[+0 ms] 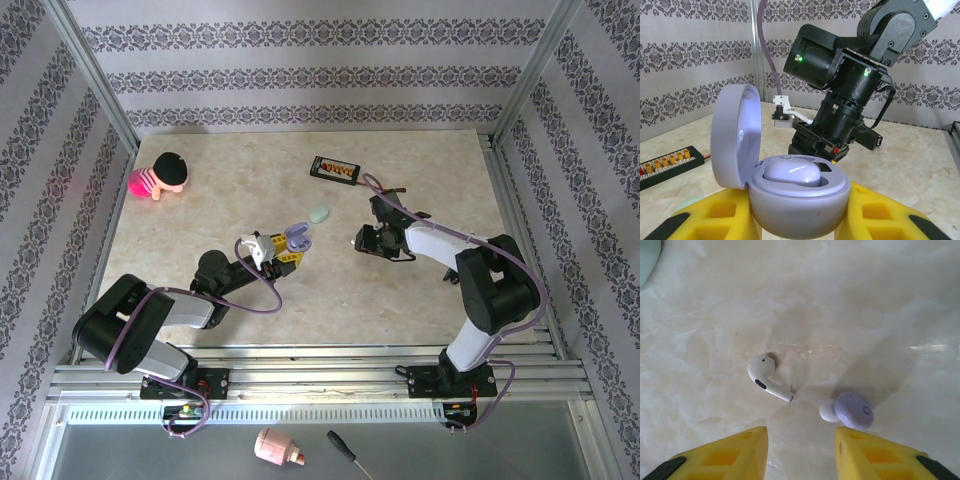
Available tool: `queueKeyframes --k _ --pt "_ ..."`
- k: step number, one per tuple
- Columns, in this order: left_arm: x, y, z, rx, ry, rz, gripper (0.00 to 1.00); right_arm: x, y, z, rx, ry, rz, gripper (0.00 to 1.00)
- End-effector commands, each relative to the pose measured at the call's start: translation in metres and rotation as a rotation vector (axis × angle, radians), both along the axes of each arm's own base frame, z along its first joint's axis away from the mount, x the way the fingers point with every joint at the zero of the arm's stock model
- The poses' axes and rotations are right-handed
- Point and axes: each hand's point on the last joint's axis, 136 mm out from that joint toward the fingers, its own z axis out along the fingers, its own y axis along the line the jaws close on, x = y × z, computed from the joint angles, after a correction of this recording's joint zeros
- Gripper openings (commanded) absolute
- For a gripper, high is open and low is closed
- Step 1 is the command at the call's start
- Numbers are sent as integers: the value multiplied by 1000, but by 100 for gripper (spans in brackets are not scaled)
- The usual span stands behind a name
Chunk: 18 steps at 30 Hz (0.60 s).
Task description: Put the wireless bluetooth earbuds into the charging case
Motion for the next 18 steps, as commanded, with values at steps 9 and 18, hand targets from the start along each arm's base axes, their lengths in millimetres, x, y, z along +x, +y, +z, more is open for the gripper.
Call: queueKeyframes --k 9,18 --pt "-1 3 19 -23 -83 2 31 8 -10 -11 -49 26 -20 40" --pt "1 1 18 -19 -83 -3 31 15 -27 -4 -124 17 -23 41"
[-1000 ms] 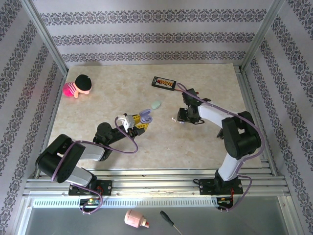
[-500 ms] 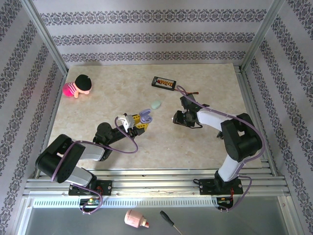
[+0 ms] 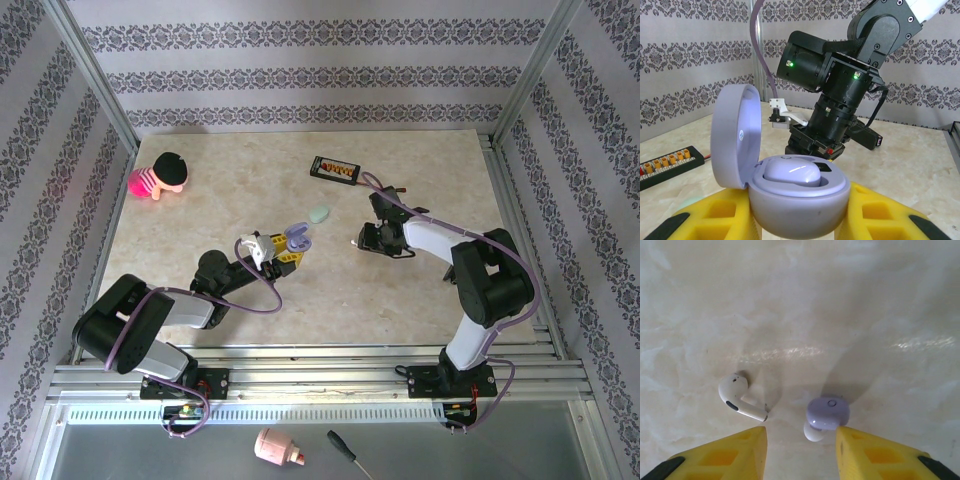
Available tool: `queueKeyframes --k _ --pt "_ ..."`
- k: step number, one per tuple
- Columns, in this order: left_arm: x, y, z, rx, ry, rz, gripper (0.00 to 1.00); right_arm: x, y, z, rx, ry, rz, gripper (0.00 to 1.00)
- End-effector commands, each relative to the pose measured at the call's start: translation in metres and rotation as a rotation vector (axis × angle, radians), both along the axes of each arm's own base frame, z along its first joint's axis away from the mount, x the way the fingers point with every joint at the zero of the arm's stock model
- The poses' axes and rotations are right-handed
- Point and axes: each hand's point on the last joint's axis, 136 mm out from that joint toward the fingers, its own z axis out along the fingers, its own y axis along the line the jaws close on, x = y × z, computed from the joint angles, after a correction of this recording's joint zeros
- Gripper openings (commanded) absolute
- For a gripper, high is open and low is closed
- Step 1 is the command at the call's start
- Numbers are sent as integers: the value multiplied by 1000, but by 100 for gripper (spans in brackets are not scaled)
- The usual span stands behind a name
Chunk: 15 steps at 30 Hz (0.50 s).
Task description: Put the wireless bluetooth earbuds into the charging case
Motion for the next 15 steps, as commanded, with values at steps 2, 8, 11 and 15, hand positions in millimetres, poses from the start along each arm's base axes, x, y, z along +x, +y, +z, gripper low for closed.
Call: queueKeyframes --k 2,8,11,15 --pt "1 1 17 -18 -81 -2 31 9 -13 0 -43 1 -9 41" --pt "-1 3 16 -15 -81 6 31 15 -8 -5 -8 12 -15 41" --pt "0 5 16 -14 -81 12 31 14 -7 -7 -6 22 -20 41" --pt "0 4 16 -9 -83 12 31 13 -6 -9 2 25 -27 41"
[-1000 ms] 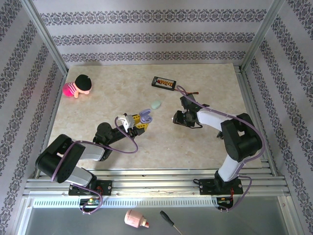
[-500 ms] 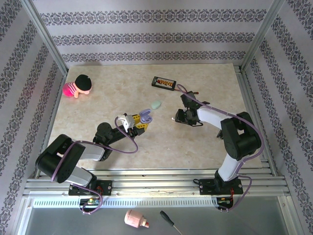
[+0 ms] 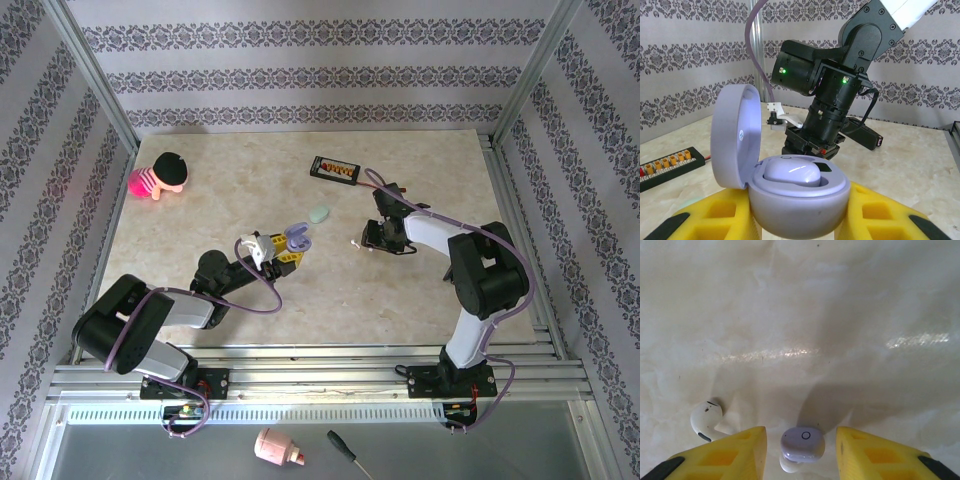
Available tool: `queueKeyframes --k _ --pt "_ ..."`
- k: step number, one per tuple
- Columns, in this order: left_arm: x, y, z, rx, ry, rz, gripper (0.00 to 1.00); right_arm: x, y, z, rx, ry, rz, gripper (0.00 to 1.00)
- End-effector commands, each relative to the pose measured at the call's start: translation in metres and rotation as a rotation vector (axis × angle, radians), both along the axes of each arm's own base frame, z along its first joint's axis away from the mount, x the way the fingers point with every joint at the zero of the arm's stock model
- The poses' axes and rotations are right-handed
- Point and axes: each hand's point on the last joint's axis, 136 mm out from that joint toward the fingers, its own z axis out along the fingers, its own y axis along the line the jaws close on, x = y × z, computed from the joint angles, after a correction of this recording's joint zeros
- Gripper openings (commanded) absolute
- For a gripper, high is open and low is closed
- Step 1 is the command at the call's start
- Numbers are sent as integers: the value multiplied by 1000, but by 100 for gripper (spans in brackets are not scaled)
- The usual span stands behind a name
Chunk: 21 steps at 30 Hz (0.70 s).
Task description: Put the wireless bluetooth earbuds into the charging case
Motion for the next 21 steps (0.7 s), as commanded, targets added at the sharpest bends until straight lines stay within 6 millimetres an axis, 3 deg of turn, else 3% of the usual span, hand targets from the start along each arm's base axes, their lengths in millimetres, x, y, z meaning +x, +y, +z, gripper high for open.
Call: queueKeyframes --k 1,21 --pt "0 4 15 -12 -75 10 31 4 5 1 23 0 -7 41" --pt "0 6 12 -8 -77 24 31 21 22 6 -21 17 84 40"
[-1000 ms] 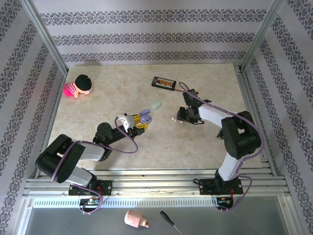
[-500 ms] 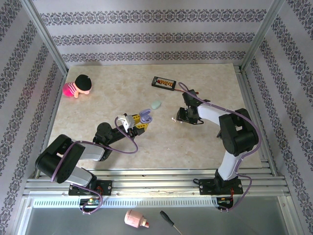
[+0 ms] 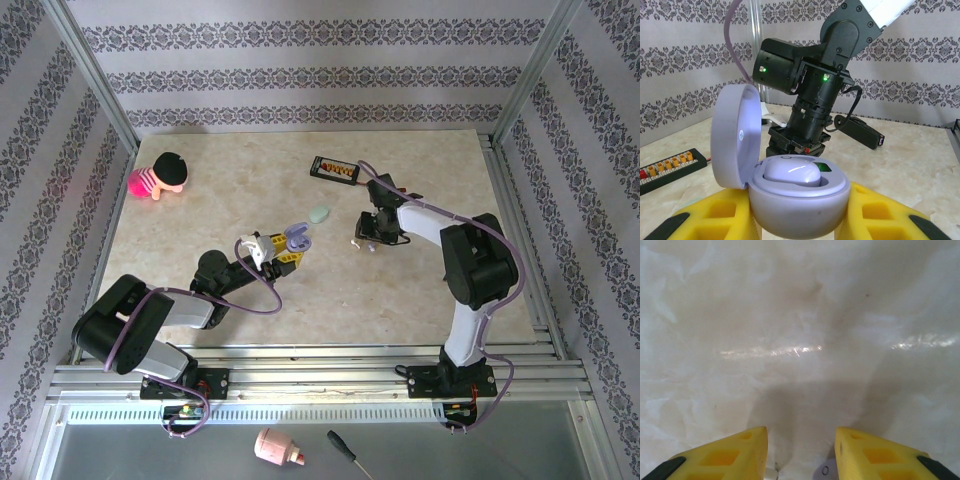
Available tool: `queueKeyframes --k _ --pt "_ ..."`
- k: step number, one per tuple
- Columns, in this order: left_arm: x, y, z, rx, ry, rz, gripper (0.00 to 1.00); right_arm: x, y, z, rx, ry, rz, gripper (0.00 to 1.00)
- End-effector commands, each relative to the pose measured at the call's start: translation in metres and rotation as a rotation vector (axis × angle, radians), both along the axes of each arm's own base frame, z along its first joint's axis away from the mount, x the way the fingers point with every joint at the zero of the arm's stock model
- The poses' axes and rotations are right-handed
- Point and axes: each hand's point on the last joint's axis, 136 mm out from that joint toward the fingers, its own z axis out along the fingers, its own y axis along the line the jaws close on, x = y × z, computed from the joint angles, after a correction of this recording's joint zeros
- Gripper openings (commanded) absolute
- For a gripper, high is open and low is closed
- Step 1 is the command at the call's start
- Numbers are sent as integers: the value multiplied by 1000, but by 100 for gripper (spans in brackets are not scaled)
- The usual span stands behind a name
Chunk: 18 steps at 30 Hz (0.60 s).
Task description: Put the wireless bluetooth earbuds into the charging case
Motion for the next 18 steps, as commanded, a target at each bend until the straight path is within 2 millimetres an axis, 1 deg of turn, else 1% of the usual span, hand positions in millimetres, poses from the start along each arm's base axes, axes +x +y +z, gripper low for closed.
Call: queueKeyframes --k 1,4,5,7,9,11,15,18 --pt "0 6 12 -14 -67 23 31 -2 5 1 -29 19 42 40" --pt "0 7 12 -14 -66 23 31 -2 5 6 -36 9 52 40" --pt "0 7 12 -15 -67 25 31 -2 2 8 -60 3 49 41" --pt "1 8 11 -15 -62 28 31 -3 -9 12 -117 -20 25 41" --pt "1 8 11 -15 -62 31 31 -6 -22 16 -189 -43 -1 41" --pt "0 9 11 -13 -63 34 31 -12 -31 18 -267 -54 2 41" --pt "0 9 10 -11 -65 34 31 -22 -30 12 -334 -34 34 41" --pt "-1 9 10 -12 -64 31 31 -23 -27 6 -351 -22 40 37"
